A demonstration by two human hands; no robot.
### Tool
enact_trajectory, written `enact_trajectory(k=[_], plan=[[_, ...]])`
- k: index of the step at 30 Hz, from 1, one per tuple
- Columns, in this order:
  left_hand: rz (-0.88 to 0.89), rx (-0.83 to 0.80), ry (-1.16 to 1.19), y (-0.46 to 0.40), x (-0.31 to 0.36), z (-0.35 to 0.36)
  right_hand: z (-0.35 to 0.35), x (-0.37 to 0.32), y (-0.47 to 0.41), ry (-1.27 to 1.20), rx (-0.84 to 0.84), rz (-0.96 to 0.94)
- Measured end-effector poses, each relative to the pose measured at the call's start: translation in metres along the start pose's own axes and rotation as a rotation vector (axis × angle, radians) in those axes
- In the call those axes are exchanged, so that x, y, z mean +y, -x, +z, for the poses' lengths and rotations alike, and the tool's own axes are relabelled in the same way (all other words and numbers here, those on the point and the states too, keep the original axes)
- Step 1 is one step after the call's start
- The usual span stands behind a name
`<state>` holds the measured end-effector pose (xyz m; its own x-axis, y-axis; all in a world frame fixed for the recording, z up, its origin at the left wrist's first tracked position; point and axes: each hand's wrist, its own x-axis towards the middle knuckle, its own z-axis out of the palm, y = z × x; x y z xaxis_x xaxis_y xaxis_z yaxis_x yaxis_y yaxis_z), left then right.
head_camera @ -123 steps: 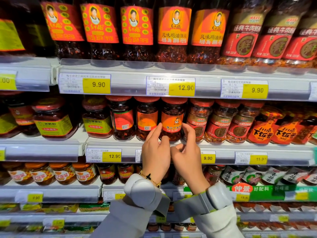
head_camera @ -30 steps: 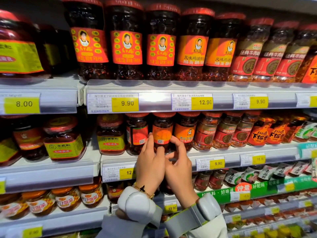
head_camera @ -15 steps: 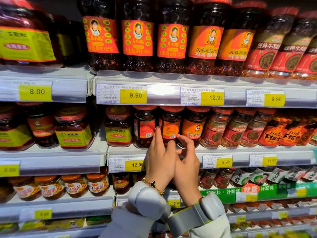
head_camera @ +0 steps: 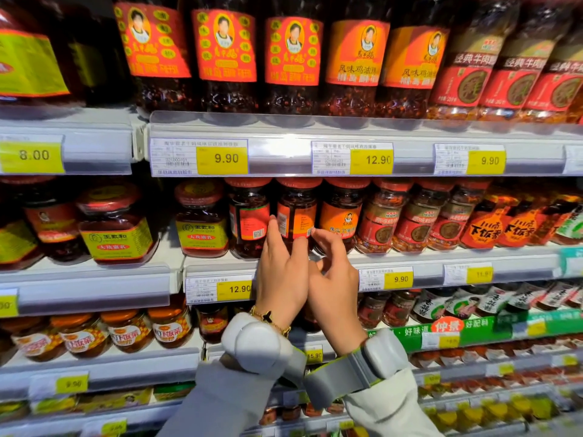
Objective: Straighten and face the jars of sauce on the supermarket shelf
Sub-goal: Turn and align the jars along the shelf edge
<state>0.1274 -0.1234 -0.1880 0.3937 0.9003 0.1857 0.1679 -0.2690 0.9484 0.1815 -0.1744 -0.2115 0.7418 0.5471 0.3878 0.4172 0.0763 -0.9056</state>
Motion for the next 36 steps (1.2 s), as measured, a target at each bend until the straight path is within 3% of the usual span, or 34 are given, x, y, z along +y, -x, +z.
enact_trajectory(k=[8,14,18,27,36], plan=[[-0.001,0.045,0.088,0.016,0.000,0.004,-0.003,0.003,-0.008,0.057,-0.115,0.047],[-0.005,0.039,0.039,0.004,-0.001,0.001,-0.002,0.000,-0.006,-0.013,0.030,0.037],[-0.018,0.001,0.023,-0.004,0.002,0.003,-0.001,-0.001,-0.003,0.010,-0.004,0.027],[0.000,0.082,0.131,0.010,0.000,0.006,-0.005,0.004,-0.013,-0.053,-0.060,0.081],[-0.060,0.046,0.138,-0.010,0.002,0.005,-0.007,0.002,-0.007,-0.039,-0.049,0.014]])
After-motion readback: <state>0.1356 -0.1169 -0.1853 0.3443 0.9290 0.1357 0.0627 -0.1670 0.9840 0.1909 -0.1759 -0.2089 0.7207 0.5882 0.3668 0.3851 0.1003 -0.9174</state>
